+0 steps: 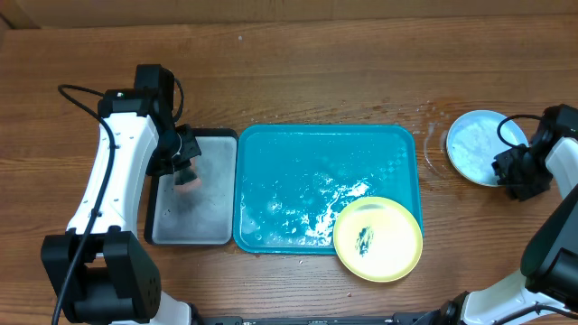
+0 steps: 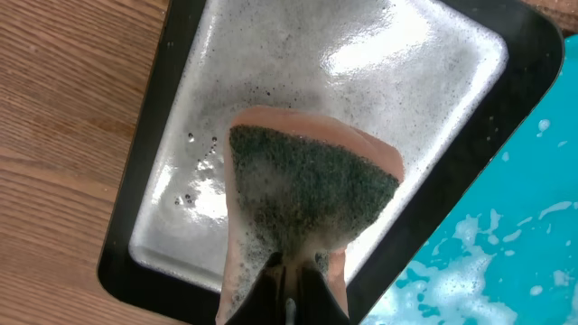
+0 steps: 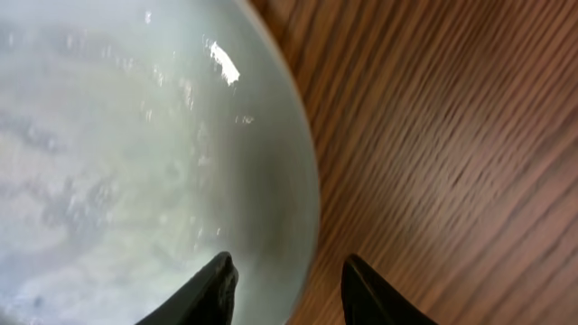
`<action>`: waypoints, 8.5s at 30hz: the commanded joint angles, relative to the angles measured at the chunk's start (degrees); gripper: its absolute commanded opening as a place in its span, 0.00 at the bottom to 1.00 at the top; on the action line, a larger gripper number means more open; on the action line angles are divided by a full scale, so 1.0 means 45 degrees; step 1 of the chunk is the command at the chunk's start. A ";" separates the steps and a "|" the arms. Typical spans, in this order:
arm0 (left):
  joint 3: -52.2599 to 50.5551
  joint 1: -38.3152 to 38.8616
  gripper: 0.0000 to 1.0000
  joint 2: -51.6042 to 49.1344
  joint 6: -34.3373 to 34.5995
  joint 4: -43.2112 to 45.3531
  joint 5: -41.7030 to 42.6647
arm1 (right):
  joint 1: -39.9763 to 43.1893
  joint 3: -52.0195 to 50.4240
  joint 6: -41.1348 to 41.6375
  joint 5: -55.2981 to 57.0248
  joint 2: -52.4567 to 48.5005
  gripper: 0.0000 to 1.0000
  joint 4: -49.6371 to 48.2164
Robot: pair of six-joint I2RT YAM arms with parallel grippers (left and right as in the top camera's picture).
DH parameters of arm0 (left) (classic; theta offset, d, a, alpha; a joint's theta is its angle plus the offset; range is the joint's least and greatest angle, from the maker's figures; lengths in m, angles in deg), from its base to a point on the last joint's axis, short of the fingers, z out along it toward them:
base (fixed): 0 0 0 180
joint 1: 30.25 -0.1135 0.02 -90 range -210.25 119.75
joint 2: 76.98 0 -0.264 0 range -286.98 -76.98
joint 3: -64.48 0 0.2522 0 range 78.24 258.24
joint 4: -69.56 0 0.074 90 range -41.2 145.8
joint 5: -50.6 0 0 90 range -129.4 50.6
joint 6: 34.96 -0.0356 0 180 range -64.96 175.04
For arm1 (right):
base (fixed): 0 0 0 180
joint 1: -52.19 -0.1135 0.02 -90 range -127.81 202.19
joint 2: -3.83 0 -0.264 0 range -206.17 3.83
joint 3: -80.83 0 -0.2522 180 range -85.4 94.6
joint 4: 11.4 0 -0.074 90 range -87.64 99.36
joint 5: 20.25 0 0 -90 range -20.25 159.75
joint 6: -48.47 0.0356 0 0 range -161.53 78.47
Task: Clean dirty plates on tray and stack at the side
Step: 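Place the light-blue plate on top of the yellow plate, release, then move the right gripper to the lower yellow plate and grip its rim, then drag the lower yellow plate toward the teal tray center with the right gripper, then bring the sponge with the left gripper onto the yellow plate, then scrub the yellow plate with the sponge in the left gripper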
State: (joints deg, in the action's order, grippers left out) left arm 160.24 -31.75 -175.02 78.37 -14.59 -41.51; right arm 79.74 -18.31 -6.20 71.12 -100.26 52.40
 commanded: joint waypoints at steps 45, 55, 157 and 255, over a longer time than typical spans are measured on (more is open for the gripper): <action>-0.0068 0.0092 0.04 -0.0005 -0.0486 0.0534 0.0146 | -0.8359 -0.2351 0.0865 -0.2132 0.4648 0.49 0.7839; -0.0068 0.0092 0.04 -0.0034 -0.0486 0.0515 0.0155 | -0.8359 -0.4376 0.1229 -0.3405 0.5013 0.51 0.6178; -0.1938 0.4779 0.04 0.1423 -0.3230 0.3905 0.4789 | -1.0851 -0.5649 0.0631 -0.6513 0.2239 0.04 -0.5071; -0.1093 0.7577 0.04 -0.4129 -0.0272 0.3366 -0.0568 | -1.1264 -0.4537 -0.0957 -0.4211 0.2268 0.04 -0.4818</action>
State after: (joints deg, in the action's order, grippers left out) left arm 155.95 2.92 -192.81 74.48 1.46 -24.24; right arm 28.83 -39.67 -10.29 51.71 -90.10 31.01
